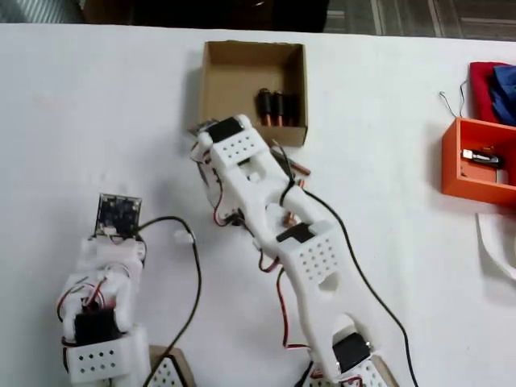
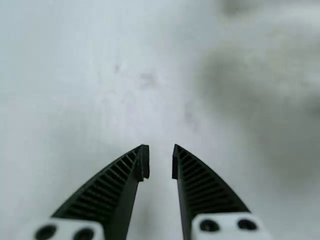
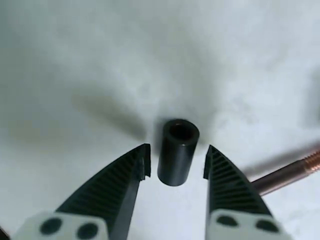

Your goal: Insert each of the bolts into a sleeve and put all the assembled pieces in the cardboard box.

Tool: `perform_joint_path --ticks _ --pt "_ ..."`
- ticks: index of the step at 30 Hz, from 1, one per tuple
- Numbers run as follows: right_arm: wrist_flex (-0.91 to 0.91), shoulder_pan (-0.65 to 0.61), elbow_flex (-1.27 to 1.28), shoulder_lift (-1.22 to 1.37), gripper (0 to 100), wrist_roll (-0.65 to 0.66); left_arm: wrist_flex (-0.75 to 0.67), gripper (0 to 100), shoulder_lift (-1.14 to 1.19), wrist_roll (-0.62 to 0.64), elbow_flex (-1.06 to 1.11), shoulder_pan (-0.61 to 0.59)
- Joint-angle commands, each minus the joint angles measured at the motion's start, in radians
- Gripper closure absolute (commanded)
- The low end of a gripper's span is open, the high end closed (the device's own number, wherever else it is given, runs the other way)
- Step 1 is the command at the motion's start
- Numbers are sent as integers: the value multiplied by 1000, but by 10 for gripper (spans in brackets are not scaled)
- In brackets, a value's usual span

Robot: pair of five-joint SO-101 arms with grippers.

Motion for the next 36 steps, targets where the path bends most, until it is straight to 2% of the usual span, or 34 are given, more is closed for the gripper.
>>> perform_joint_path --ticks 1,13,19,23,36 --pt "-5 -7 -5 -7 836 9 8 895 -12 -2 22 -2" --pt "-93 8 12 -7 836 8 8 895 -12 -2 22 -2" --pt "-107 4 83 -31 835 5 8 895 -12 -2 22 -2" --pt "-183 2 141 -101 835 5 8 895 -12 -2 22 -2" --pt "-484 10 617 -447 836 23 8 895 -12 -2 22 -2"
